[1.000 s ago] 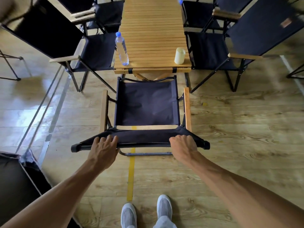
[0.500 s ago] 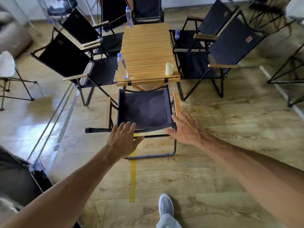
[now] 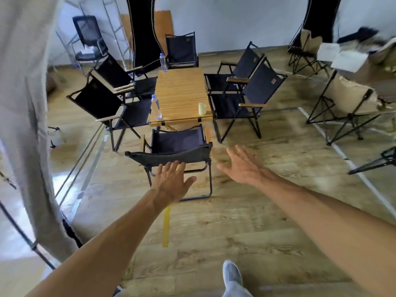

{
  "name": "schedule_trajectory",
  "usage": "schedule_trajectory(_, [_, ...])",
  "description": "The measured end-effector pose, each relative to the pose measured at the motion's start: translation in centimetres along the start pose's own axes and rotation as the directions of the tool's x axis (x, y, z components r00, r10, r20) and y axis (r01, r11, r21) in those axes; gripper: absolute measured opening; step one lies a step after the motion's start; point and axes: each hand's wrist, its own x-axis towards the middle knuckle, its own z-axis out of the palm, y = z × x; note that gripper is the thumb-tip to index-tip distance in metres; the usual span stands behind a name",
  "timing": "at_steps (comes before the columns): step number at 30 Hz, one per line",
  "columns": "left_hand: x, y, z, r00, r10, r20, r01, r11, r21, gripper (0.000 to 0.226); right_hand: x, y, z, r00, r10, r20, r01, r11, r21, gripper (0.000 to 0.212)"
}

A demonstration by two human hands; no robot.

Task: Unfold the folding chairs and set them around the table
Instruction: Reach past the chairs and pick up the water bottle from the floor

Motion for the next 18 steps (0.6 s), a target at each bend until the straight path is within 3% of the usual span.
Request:
schedule_trajectory(4, [0.5, 5.5, -2.8, 0.995, 0.092, -0.039, -0.091, 0.996, 0.011, 0.073, -2.5, 4.5, -4.2, 0.996, 0.006, -0.085, -0.016, 0.993, -0.120, 0.084])
schedule_trajectory(8, [3.4, 11.8, -3.9, 0.990, 0.138, -0.040, -0.137, 0.990, 0.030, 0.070, -2.9, 11.0, -5.8, 0.995, 0.056, -0.078, -0.066, 0.990, -0.125, 0.085])
schedule_trajectory(18, [19.7, 32.2, 1.0, 0.970, 0.199, 0.138, -0.204, 0.979, 0.023, 0.069, 4.5, 35.1, -3.2, 0.985, 0.167, 0.047, -0.162, 0.982, -0.102, 0.081])
